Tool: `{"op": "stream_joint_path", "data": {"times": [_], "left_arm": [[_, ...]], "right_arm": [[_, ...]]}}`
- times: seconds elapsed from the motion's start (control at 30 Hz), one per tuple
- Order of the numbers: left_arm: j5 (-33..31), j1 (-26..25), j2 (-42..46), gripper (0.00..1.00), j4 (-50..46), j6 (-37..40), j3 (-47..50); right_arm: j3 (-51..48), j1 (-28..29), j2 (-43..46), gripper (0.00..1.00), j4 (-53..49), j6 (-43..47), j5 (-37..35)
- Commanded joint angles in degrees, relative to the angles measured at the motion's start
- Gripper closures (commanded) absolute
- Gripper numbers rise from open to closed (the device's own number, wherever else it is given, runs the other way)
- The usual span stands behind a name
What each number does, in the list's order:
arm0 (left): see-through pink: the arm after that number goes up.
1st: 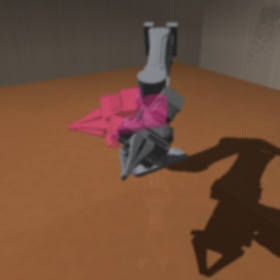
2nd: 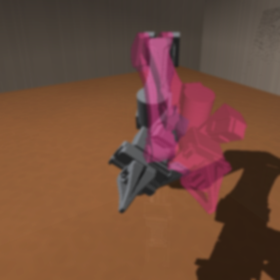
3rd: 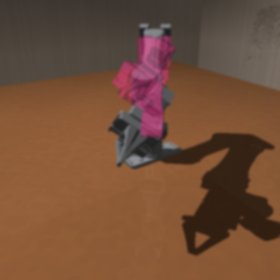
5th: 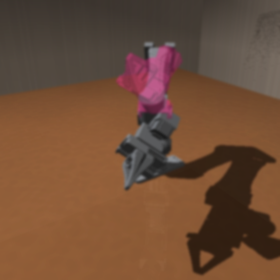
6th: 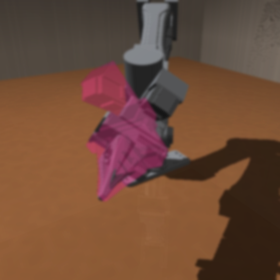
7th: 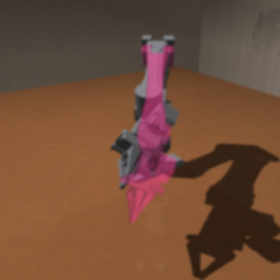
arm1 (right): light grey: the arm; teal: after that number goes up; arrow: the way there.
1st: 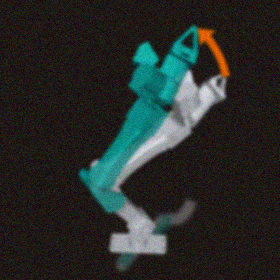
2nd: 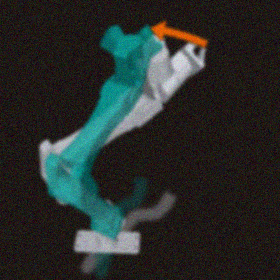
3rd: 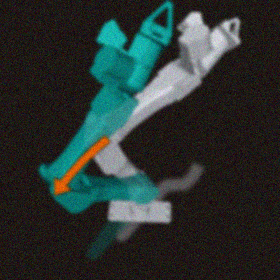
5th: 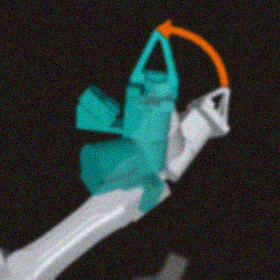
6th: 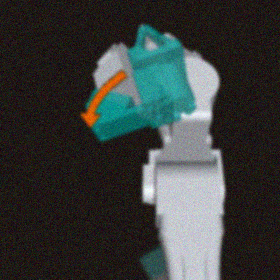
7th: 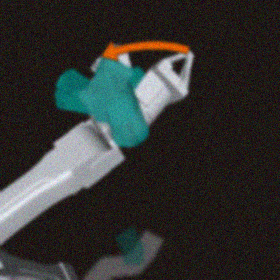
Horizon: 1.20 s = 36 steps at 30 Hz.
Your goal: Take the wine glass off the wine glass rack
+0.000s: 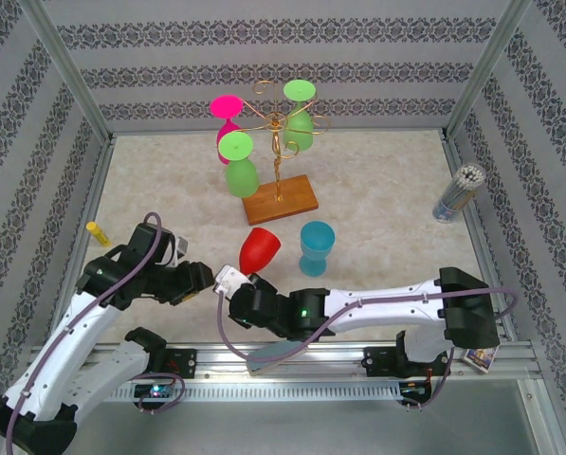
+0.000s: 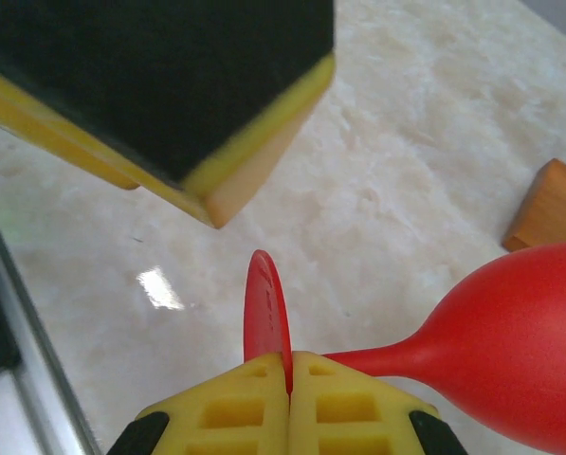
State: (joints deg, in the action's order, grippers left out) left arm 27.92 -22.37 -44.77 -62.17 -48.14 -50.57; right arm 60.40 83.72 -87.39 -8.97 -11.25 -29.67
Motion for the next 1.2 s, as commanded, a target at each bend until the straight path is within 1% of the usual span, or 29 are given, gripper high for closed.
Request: {"op": "stream_joint_path", "data": {"times": [0.0,0.23,0.5,0.9,1.07,1.17], "left_arm": [[3.9,0.6,-0.5,0.49,5.4,-3.6,1.2],[7.4,0.5,-1.7,0.49,11.2,-7.3,4.1],[8.9,0.6,-2.9,0.51,15.2,-9.4,5.4],[9.5,0.7,-3.5,0.69,18.0,-10.3,6.4],[9.8,0.6,-3.6,0.78,18.6,-10.6,6.9],[9.8,0.6,-3.5,0.88,18.8,-10.6,7.0]], "right_arm": [[-1.0,1.5,-1.1,1.00,4.3,3.9,-8.5],[-2.1,2.5,-2.0,1.00,6.8,5.9,-10.8],[-2.0,3.2,-2.4,1.00,8.2,7.5,-12.8],[-1.4,3.2,-1.9,1.00,9.4,8.4,-12.7],[-1.2,3.2,-1.6,1.00,9.5,8.5,-12.5],[-1.1,3.2,-1.3,1.00,9.7,8.5,-12.4]]}}
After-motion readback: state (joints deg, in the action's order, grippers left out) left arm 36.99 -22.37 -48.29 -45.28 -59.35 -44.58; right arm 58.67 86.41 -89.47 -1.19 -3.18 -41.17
